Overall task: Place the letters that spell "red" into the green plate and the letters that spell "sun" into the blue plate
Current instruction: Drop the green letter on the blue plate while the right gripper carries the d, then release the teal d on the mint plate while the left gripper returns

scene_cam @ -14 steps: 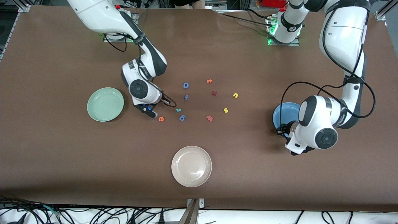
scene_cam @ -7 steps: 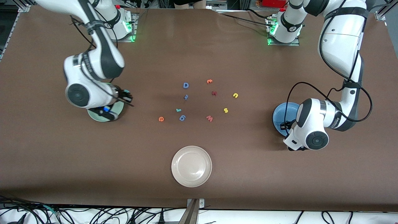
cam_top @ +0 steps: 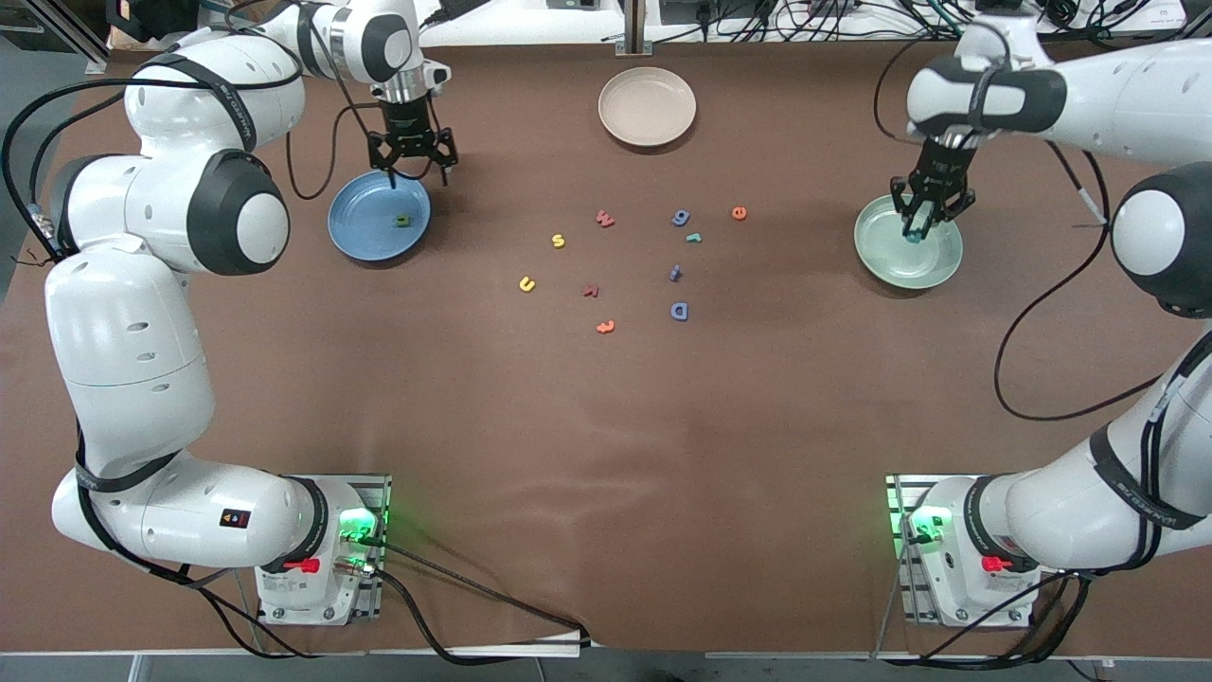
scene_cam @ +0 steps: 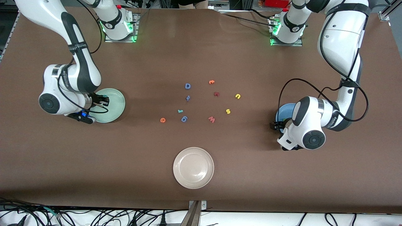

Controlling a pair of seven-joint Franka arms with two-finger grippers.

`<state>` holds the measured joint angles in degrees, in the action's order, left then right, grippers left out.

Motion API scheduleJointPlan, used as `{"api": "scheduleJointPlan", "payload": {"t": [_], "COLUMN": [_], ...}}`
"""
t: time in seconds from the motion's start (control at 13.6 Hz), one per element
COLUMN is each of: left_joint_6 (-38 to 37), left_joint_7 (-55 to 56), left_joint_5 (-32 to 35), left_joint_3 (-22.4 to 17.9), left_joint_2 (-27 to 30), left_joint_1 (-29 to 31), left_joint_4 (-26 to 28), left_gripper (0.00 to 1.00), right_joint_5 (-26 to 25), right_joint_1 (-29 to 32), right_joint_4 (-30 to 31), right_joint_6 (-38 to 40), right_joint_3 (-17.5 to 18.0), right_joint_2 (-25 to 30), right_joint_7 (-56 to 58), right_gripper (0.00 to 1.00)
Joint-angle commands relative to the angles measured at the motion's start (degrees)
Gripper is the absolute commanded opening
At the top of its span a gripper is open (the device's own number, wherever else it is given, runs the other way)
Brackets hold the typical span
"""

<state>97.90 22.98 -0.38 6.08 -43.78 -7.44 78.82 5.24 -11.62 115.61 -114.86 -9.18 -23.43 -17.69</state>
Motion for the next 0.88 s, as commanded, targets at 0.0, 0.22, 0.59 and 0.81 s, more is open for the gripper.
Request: {"api": "scheduleJointPlan", "payload": {"t": [0.0,0.22,0.59,0.81], "left_joint_6": [3.25,16.3,30.92,37.87], "left_joint_7": [1.89,4.08,22.39,35.6], "left_joint_5": [-3.22,-3.23,-1.3,5.62], "left_joint_3": [2.52,6.57,11.76,11.77], "left_joint_2": [3.52,11.66,14.43,11.01], "left_joint_1": [-0.38,-0.3,-3.61,-7.84], "left_joint_4": [2.03,15.34,25.32,26.12], "left_gripper": [1.0,1.0,1.0,1.0], "right_joint_5": [0.56,0.56,0.83,0.83], "right_joint_1": [-0.42,-0.34,-0.6,-1.22], "right_joint_4": [5.24,5.24,1.57,-5.11], "right_joint_6": [-6.06,-5.72,-2.75,0.34], "right_joint_3": [-0.05,-0.05,0.3,4.32], "right_joint_2": [-0.21,-0.92,0.48,0.4], "right_joint_7": [1.43,1.43,-0.15,-7.33], "right_gripper": [0.06,0.38,0.99,0.99]}}
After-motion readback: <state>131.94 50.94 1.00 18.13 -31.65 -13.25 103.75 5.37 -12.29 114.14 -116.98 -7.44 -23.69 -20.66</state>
